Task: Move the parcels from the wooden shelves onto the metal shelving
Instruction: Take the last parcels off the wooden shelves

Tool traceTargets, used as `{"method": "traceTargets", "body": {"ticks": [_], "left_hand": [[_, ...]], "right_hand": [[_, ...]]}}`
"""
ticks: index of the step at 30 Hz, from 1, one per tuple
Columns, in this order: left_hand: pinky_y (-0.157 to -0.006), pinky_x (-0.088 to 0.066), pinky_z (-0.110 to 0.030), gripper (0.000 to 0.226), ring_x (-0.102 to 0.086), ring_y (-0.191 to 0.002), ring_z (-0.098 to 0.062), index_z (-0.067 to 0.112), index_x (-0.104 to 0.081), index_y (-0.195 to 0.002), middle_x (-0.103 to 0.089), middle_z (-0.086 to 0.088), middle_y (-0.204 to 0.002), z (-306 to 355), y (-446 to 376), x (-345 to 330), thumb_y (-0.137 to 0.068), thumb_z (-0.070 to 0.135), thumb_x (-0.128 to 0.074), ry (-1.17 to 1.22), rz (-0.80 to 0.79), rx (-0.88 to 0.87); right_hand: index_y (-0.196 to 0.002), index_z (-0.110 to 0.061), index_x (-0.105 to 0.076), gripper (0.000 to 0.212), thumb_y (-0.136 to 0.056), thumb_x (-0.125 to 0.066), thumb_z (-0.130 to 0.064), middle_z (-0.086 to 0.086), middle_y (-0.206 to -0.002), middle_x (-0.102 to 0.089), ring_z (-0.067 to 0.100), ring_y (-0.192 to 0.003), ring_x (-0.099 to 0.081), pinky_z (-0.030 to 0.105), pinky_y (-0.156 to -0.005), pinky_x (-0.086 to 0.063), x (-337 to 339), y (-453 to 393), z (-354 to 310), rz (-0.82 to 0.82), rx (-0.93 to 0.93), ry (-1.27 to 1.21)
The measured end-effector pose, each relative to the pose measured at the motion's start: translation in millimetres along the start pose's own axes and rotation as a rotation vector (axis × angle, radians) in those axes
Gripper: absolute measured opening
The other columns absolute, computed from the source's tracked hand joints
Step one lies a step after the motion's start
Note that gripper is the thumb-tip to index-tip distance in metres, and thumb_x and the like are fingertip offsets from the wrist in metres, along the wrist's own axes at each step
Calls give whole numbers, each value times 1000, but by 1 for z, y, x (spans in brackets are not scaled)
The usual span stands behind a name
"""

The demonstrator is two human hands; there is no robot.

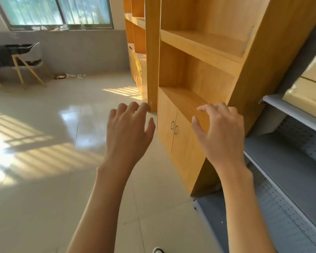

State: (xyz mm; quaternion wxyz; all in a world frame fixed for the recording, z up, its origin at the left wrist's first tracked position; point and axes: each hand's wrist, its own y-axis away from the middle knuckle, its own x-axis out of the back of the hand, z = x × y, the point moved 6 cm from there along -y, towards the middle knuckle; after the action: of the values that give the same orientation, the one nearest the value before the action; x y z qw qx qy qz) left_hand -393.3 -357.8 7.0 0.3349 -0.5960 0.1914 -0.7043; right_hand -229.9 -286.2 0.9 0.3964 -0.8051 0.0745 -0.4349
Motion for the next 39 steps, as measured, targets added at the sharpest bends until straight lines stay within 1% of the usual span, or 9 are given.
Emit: {"method": "traceTargets", "body": {"ticks": [6,11,14,18,23,28,30,36,39], "left_hand": [[-79,-46,-45,20,-61,-88,-36,6,-67,-101,-70,-11,-95,-52,-93,-54,-85,18,-67,-28,13,33],[-75,-48,-45,19,-62,-83,-36,6,-68,-97,-70,-12,-90,-95,-143,-103,-82,17,-70,-29,-1,63],[-73,-48,-45,20,-62,-80,-36,5,-67,-96,-70,-12,-88,-114,-175,-140,-80,17,-71,4,-9,28],[-77,-51,-47,22,-64,-83,-35,7,-68,-96,-71,-11,-93,-139,-223,-195,-81,23,-70,50,-47,-39],[-79,-51,-47,23,-66,-86,-35,8,-69,-97,-71,-11,-97,-165,-303,-257,-80,23,-73,137,-96,-205],[-76,-51,-45,23,-64,-85,-36,7,-68,-99,-70,-12,-96,-160,-382,-301,-82,23,-69,214,-126,-390],[-74,-50,-43,22,-63,-85,-34,8,-68,-99,-70,-11,-95,-152,-394,-312,-83,23,-68,249,-129,-434],[-70,-47,-41,20,-62,-81,-35,9,-68,-99,-70,-10,-91,-102,-423,-362,-82,19,-69,489,-193,-600],[-68,-47,-41,18,-61,-80,-35,10,-68,-99,-70,-9,-89,-72,-433,-379,-84,20,-67,570,-186,-670]], "right_hand": [[-106,-11,-68,34,-90,-50,-35,11,-105,-67,31,-97,-59,44,-84,-44,-84,-91,3,-17,-9,-54],[-106,-10,-69,28,-91,-57,-31,11,-105,-68,30,-95,-60,41,-82,-46,-152,-138,8,-65,-22,-25],[-103,-11,-70,31,-89,-53,-33,10,-102,-69,29,-92,-60,40,-79,-46,-191,-163,14,-55,-33,19],[-105,-12,-68,22,-90,-62,-27,8,-102,-67,29,-95,-58,41,-80,-44,-244,-196,28,-69,-114,78],[-106,-14,-68,22,-89,-62,-27,6,-105,-66,29,-96,-57,43,-83,-44,-296,-251,40,-28,-267,200],[-105,-14,-67,20,-90,-62,-27,4,-100,-64,30,-94,-57,43,-82,-42,-313,-298,45,69,-396,377],[-104,-14,-67,19,-89,-63,-26,4,-100,-64,29,-94,-58,42,-82,-43,-311,-303,48,83,-420,430],[-100,-13,-68,20,-84,-69,-24,4,-95,-64,28,-90,-59,41,-77,-46,-296,-305,78,160,-586,674],[-98,-13,-68,19,-83,-71,-23,4,-94,-65,28,-89,-60,40,-76,-46,-285,-307,95,204,-624,754]]}}
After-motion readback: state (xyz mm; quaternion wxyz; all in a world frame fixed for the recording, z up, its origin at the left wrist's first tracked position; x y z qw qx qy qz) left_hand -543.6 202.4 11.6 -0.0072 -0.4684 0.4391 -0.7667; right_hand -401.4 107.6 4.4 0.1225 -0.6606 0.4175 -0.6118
